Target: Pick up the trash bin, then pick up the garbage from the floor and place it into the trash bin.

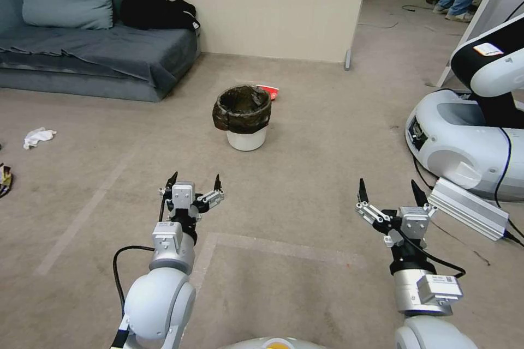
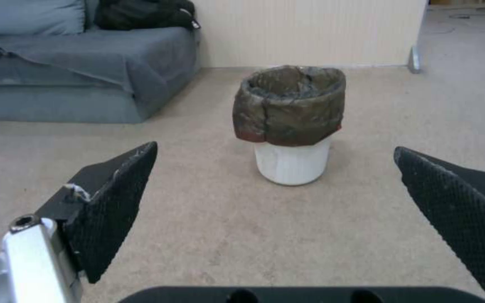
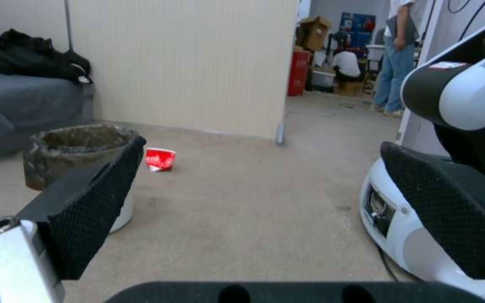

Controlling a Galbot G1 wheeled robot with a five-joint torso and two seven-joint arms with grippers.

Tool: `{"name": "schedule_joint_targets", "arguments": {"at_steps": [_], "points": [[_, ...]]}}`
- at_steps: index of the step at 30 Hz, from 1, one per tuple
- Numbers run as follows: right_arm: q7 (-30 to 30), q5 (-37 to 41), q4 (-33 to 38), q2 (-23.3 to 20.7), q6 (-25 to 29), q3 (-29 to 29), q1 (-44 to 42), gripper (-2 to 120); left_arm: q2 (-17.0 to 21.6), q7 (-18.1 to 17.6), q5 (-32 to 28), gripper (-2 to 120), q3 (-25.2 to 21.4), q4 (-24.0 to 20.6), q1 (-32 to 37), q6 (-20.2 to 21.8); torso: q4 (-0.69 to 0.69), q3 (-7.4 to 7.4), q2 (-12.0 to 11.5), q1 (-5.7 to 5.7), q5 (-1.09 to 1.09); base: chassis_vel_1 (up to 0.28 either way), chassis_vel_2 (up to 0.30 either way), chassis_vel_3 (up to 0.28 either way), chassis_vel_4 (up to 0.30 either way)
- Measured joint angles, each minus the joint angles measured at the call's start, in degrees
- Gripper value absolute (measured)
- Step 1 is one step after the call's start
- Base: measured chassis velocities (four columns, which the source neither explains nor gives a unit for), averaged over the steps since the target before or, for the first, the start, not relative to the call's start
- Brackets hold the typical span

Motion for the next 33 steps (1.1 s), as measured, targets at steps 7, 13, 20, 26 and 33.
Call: {"name": "schedule_joint_targets", "arguments": {"at_steps": [7,13,20,26,33], "points": [[0.0,-0.3,-0.4,0.0,0.1,0.0,0.0,100,0.0,0.4,0.1,100,0.0,0.0,0.0,-0.3,0.00,-0.01,0.0,0.00,0.00,-0.014,0.012,0.018,-0.011],[0.1,-0.8,-0.9,0.0,0.4,0.0,0.2,100,0.0,0.6,0.1,100,0.0,0.0,0.0,-0.3,-0.01,0.00,0.0,-0.01,0.00,-0.147,0.146,0.138,-0.138],[0.1,-0.9,-0.9,0.0,0.4,0.0,0.2,100,0.0,0.7,0.2,100,-0.1,-0.2,0.1,-0.3,0.00,0.00,0.0,0.00,-0.02,-0.231,0.233,0.232,-0.226],[0.1,-0.9,-0.9,0.0,0.5,0.0,0.2,100,0.0,0.8,0.4,100,-0.2,-0.3,0.1,-0.3,0.01,0.00,0.0,0.00,-0.02,-0.281,0.286,0.268,-0.283],[0.0,-1.0,-0.9,0.0,1.0,0.1,0.0,100,0.0,0.8,0.6,100,-0.2,-0.3,0.1,-0.3,0.00,0.01,0.0,0.01,-0.01,-0.294,0.294,0.296,-0.288]]}}
